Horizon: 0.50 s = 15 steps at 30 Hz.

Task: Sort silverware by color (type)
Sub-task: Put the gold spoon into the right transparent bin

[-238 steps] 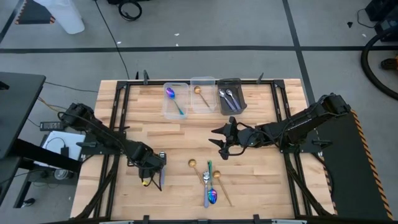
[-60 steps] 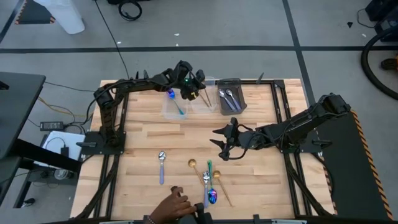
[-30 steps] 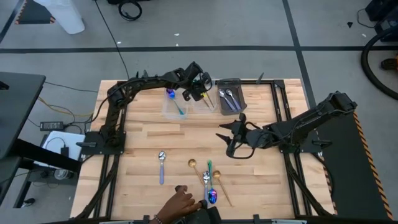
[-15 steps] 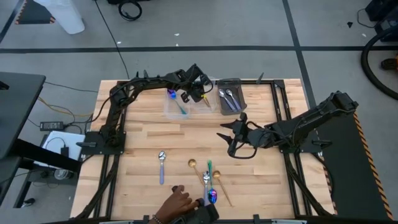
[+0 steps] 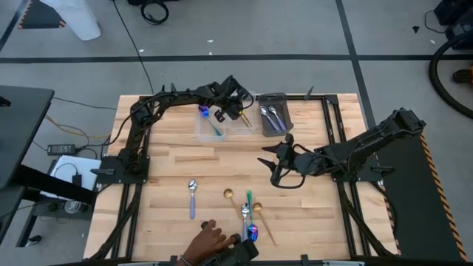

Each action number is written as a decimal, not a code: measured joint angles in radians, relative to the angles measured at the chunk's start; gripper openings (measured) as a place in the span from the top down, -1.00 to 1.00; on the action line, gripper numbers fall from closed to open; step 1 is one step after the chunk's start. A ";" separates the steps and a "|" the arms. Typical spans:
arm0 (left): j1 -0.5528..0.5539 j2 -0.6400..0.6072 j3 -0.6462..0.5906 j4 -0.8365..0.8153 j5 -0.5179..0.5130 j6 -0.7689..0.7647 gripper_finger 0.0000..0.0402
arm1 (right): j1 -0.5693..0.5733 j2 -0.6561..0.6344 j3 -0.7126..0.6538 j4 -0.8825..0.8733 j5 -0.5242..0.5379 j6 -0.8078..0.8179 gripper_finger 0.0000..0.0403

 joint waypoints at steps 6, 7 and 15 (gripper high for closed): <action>0.000 0.000 0.000 0.015 0.002 -0.019 0.58 | 0.000 0.000 0.000 0.000 -0.005 0.000 -0.01; 0.000 0.000 0.000 0.016 0.002 -0.019 0.54 | 0.000 0.000 0.000 0.000 -0.005 0.000 -0.01; -0.001 -0.005 0.000 0.023 -0.002 -0.044 0.39 | 0.000 0.000 0.000 -0.001 -0.008 -0.001 -0.01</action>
